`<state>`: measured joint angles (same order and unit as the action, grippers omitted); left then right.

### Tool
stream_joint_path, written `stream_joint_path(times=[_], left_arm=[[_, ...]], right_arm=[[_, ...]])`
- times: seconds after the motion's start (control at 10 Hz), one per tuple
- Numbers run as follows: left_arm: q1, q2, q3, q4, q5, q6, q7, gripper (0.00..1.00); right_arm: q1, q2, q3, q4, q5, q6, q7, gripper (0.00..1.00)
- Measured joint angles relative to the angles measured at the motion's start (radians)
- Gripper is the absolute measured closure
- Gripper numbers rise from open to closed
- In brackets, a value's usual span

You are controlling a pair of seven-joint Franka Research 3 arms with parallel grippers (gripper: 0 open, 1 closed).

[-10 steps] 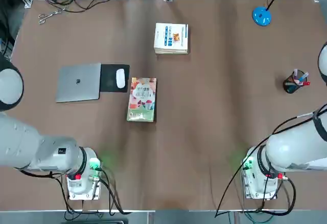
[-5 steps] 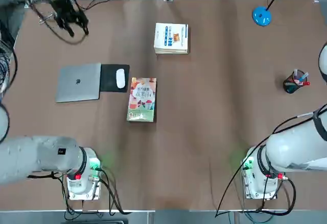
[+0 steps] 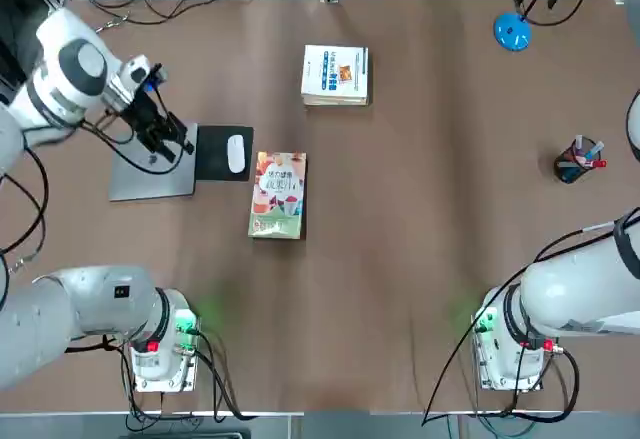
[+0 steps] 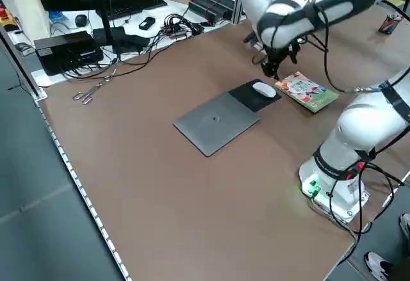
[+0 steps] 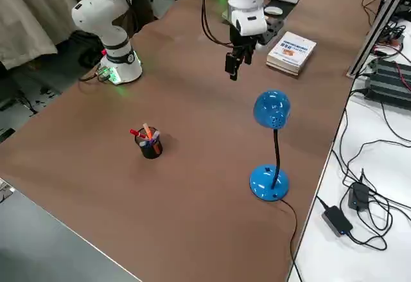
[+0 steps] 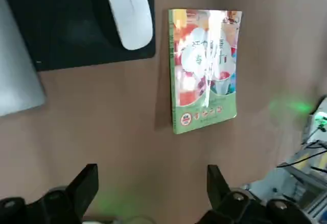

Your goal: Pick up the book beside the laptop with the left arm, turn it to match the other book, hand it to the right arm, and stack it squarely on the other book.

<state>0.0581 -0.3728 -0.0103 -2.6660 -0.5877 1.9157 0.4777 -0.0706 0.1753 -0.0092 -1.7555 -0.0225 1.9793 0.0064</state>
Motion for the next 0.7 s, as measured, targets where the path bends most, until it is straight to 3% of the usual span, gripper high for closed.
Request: stream_joint_path(times=[0.2,0.3,0.5,0.6,0.7], left_arm=[[-0.013,0.034,-0.02,-0.082,-0.155,0.106,0.093,0.07],[-0.03,0.085,-0.065,-0.098,-0.252,0.173,0.14,0.07],[-0.049,0.246,-0.251,-0.095,-0.516,0.36,0.234,0.06],[-0.055,0.318,-0.317,-0.091,-0.618,0.408,0.302,0.06],[-0.057,0.37,-0.327,-0.089,-0.654,0.419,0.352,0.07]], right_arm=[[0.005,-0.002,0.006,-0.06,0.0,0.066,0.0,0.01],[0.012,-0.003,0.008,-0.102,0.001,0.109,0.0,0.0],[0.024,-0.004,0.01,-0.171,0.001,0.163,0.0,0.0],[0.025,-0.005,0.01,-0.185,0.0,0.177,0.0,0.0],[0.025,-0.005,0.01,-0.189,0.0,0.185,0.0,0.0]])
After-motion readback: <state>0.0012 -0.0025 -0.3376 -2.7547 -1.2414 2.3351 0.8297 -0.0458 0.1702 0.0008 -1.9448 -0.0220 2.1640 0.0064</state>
